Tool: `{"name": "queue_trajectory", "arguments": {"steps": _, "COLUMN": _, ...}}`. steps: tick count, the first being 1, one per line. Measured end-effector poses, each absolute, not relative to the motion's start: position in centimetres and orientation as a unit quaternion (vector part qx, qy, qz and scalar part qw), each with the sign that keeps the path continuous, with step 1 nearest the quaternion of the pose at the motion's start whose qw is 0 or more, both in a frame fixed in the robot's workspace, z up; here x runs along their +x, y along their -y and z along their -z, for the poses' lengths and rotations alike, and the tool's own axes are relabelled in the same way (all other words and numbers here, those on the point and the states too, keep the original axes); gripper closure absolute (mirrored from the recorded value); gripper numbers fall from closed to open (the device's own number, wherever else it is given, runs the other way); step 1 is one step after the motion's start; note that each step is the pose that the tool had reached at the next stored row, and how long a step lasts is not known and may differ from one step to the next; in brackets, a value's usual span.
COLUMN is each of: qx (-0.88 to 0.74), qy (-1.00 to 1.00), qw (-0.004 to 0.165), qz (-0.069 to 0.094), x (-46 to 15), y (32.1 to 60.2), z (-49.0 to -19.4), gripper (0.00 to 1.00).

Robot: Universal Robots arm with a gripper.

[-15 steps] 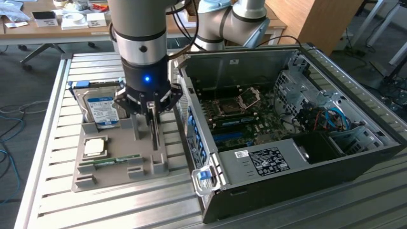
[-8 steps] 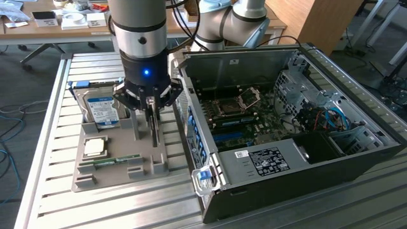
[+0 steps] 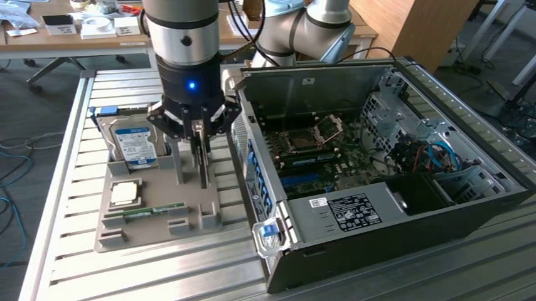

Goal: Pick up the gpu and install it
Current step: 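Pick up the gpu and move the gpu toward the slot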

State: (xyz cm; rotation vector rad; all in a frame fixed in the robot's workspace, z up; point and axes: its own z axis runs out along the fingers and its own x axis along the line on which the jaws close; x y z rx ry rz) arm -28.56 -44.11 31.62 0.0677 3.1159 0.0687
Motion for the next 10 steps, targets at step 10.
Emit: {"name": "queue_trajectory", "arguments": {"steps": 10, "qx": 0.022, "qy": -0.999, "qw": 0.012, "qz": -0.022, "x": -28.6, "y": 44.1, "z": -33.5, "gripper": 0.73}}
